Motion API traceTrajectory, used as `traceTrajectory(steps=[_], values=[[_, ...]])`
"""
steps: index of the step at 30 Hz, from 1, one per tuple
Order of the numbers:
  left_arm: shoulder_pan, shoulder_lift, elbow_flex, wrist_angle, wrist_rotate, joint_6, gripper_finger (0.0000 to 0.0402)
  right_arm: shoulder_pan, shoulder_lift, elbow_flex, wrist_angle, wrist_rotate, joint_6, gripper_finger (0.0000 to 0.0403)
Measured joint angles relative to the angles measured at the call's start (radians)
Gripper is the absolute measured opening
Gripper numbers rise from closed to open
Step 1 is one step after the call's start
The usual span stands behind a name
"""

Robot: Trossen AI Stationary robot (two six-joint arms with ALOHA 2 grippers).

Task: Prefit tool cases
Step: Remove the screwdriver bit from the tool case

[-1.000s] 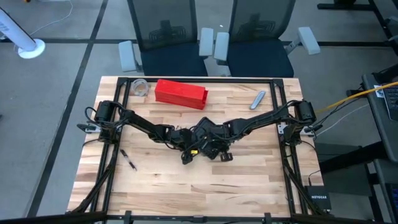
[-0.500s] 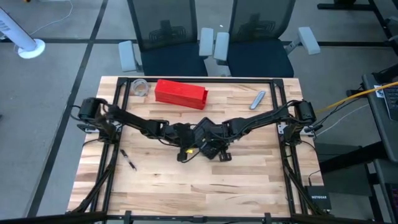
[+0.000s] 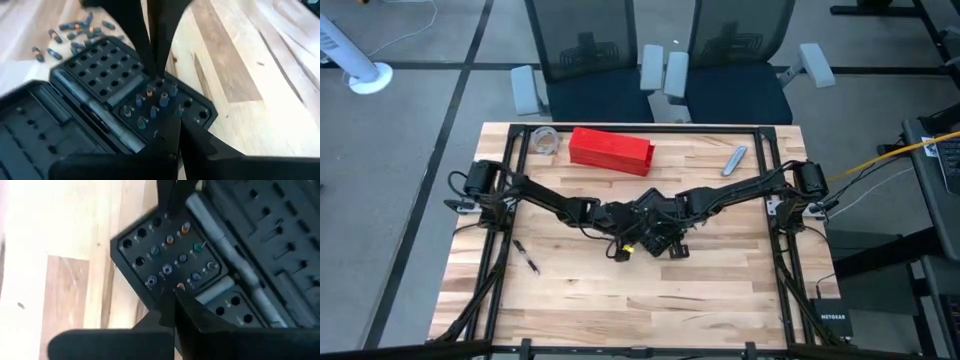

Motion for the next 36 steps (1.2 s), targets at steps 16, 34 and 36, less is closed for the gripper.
traceTrajectory(steps=[16,34,36], values=[[0.001,-0.009,0.000,-0.088,0.001,-0.011,0.0000,-0.157,-0.327,-0.284,-0.192,0.193,0.182,0.0000],[0.072,-0.075,0.000,-0.091,-0.029,-0.006,0.0000,-0.299,-0.444,-0.469,0.070,0.113,0.208,0.0159],[0.067,-0.083,0.000,-0.112,-0.043,-0.007,0.0000,-0.300,-0.444,-0.445,0.058,0.068,0.189,0.0189]])
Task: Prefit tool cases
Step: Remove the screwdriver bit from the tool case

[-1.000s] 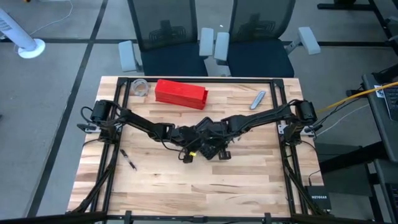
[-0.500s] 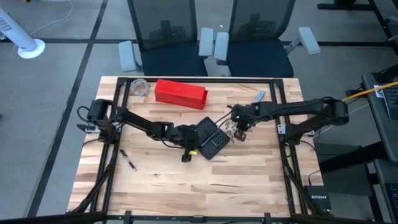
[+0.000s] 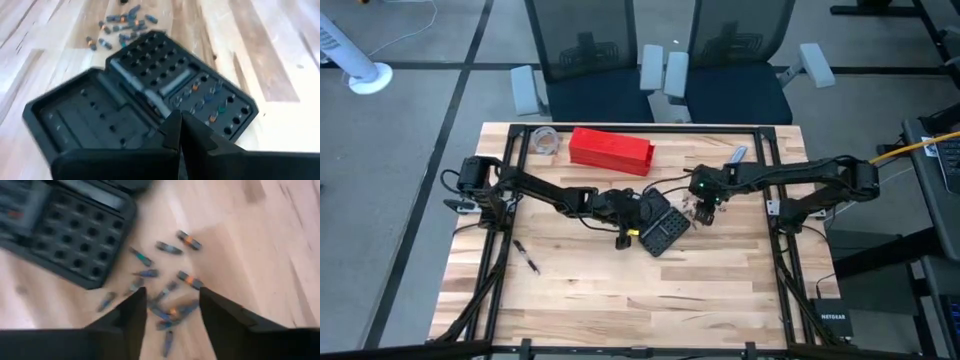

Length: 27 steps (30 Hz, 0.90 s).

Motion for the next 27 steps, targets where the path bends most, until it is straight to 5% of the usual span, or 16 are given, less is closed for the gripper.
traceTrajectory(steps=[4,8,16,27], values=[[-0.040,-0.061,0.000,-0.069,-0.113,0.034,0.0000,0.052,0.000,0.047,0.066,-0.121,-0.055,0.0210],[-0.085,-0.103,-0.004,-0.129,-0.250,0.099,0.0000,0.173,0.018,0.065,0.175,-0.118,-0.162,0.0190],[-0.095,-0.082,-0.041,-0.128,-0.262,-0.031,0.0000,0.336,0.216,0.153,0.252,-0.024,-0.186,0.0124],[-0.090,-0.022,-0.042,-0.072,-0.179,-0.048,0.0000,0.341,0.396,0.339,0.102,0.070,-0.214,0.0112]])
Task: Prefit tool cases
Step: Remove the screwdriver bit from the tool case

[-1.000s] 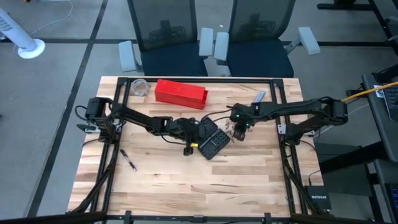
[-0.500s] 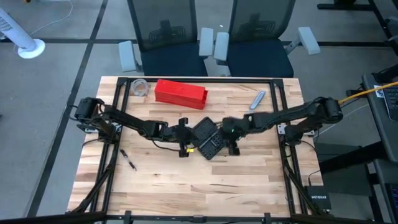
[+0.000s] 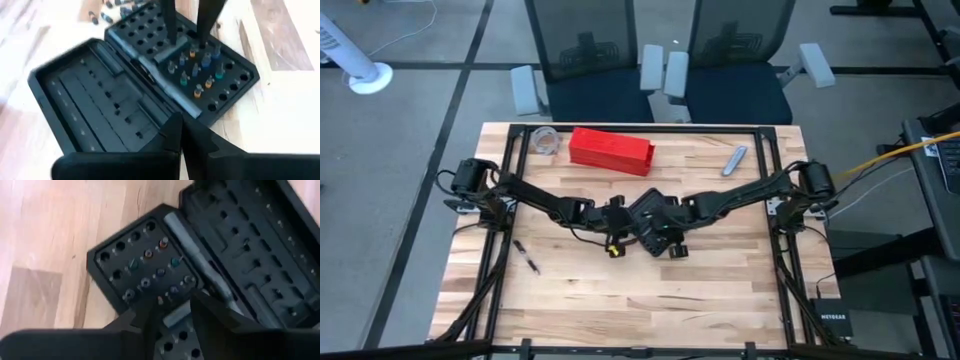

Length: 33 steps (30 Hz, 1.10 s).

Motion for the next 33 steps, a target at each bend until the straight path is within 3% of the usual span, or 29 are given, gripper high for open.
traceTrajectory(steps=[15,28,33], values=[[-0.006,0.009,0.000,0.050,-0.002,-0.026,0.0000,0.000,0.024,-0.006,-0.003,-0.051,-0.005,0.0109],[-0.006,0.038,0.000,0.145,0.041,-0.026,0.0000,0.000,0.066,-0.006,0.024,-0.060,-0.005,0.0013],[-0.006,0.114,0.007,0.234,0.071,-0.041,0.0000,0.000,0.066,-0.006,0.022,-0.060,0.000,0.0006]])
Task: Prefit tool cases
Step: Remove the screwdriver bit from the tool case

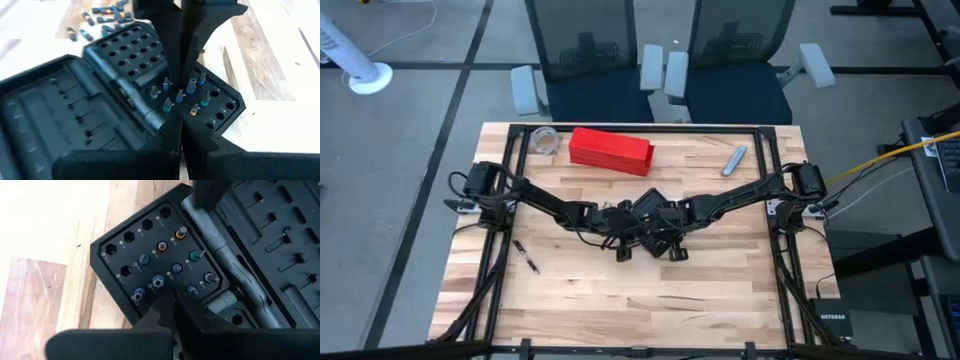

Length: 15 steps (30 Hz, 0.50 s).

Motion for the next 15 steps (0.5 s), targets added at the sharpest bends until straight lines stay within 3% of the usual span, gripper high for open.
traceTrajectory(steps=[9,15], values=[[0.013,0.092,0.073,0.018,0.071,0.036,0.0000,0.000,0.000,0.000,0.000,0.000,0.009,0.0002],[0.028,0.116,0.072,0.041,0.090,-0.018,0.0000,0.000,-0.006,0.079,-0.092,0.027,0.036,0.0001]])
